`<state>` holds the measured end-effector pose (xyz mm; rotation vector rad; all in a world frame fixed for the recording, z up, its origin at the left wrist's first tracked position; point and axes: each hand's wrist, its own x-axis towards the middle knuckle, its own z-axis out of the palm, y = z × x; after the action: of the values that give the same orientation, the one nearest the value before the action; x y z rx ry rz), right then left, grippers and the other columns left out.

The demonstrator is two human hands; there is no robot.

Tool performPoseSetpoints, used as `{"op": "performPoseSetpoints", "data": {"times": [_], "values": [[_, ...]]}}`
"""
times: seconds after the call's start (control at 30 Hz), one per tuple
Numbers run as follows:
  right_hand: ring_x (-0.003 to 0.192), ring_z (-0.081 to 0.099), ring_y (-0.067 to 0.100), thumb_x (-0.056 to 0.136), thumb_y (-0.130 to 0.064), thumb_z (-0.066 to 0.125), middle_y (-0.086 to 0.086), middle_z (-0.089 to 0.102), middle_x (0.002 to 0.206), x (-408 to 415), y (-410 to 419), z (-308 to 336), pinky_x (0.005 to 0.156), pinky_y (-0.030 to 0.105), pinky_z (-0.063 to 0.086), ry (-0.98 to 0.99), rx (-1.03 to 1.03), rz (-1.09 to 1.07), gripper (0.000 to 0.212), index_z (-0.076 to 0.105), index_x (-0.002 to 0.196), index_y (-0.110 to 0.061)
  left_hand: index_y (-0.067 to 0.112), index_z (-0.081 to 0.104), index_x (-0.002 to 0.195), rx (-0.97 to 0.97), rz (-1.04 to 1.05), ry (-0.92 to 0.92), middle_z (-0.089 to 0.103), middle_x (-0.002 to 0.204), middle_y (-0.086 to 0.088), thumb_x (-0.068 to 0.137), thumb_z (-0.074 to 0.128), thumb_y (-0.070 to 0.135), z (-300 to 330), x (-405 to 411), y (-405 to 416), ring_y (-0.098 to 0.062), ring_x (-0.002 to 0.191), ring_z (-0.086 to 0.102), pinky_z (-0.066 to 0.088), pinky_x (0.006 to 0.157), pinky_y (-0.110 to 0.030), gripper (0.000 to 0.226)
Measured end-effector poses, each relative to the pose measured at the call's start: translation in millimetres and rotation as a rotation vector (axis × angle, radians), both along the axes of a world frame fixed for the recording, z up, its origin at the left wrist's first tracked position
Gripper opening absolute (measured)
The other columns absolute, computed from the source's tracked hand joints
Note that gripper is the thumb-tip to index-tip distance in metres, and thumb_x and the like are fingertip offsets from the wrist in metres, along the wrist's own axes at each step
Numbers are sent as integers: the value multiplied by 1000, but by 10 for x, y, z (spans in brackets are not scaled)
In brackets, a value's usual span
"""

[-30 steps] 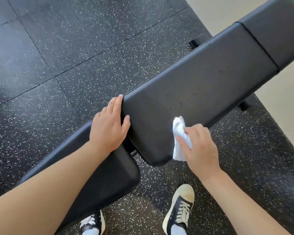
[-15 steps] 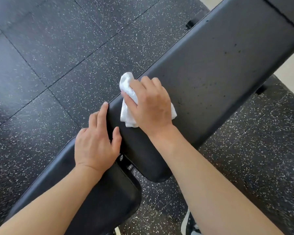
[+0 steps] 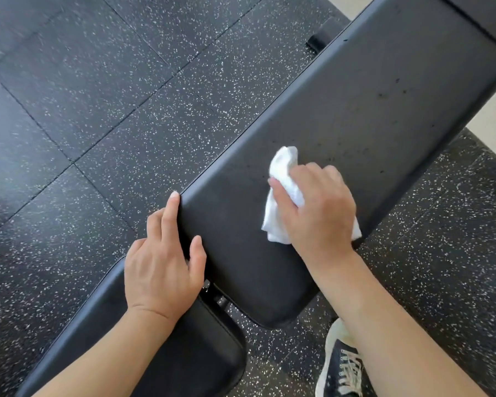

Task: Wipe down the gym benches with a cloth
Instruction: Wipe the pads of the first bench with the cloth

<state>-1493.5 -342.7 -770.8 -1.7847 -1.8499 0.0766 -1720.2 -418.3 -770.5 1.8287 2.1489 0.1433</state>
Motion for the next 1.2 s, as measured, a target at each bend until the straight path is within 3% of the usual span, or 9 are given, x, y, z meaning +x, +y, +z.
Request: {"op": "performPoseSetpoints", "data": {"times": [0.1,0.23,0.47,0.6,0.7,0.8,0.97,1.1,1.2], "values": [[75,53,29,94,-36,71,3,62,80,-644,441,47,62,41,44,1,-59,70,23,72,98,-13,16,29,162,-13,-5,-2,53,138,-11,95,37,48,7,5,14,-38,71,59,46,75,-44,75],[81,55,25,98,-38,61,-2,63,84,-1034,419,107,65,38,41,-46,-128,206,24,73,105,-19,16,30,162,-30,-5,-11,52,140,-12,95,37,48,34,7,21,-40,74,60,46,75,-45,75],[65,40,25,101,-34,67,2,46,70,-81,-345,35,54,44,42,-49,-1,408,29,72,85,-11,16,31,162,-27,2,-17,52,140,-10,94,39,48,48,11,30,-38,69,58,46,75,-44,76],[66,40,26,101,-34,69,4,48,70,405,137,-21,56,41,41,-56,43,224,33,64,79,-10,16,30,162,-19,1,-9,52,139,-9,94,40,48,15,-13,32,-37,66,56,47,73,-44,76],[71,48,30,99,-37,69,6,57,75,222,654,-10,59,39,38,-47,12,33,32,63,82,-10,15,30,162,-21,1,-12,51,139,-9,95,39,48,20,-10,23,-37,66,56,47,74,-44,75],[74,53,33,96,-36,70,7,61,78,-160,895,51,58,42,44,-9,-24,13,28,68,89,-9,14,32,161,-19,-2,-9,51,139,-9,95,40,47,23,-9,35,-36,65,56,47,73,-43,75],[74,52,33,98,-37,66,6,58,78,-552,407,101,62,47,46,-30,-84,282,35,73,119,-11,13,32,161,-17,-17,-10,50,141,-10,95,40,48,14,-23,33,-37,68,59,47,74,-44,75],[64,41,27,100,-32,69,4,47,71,-217,-224,54,54,45,42,-33,-42,514,21,69,91,-12,14,31,162,-6,-26,-32,49,142,-9,95,40,47,-3,-35,31,-37,72,62,47,76,-44,75],[66,33,22,100,-32,71,2,44,70,256,-171,28,54,41,37,-60,9,530,22,60,91,-15,15,30,162,11,-14,-10,48,141,-9,94,40,47,-33,-54,14,-38,72,62,47,76,-45,76]]}}
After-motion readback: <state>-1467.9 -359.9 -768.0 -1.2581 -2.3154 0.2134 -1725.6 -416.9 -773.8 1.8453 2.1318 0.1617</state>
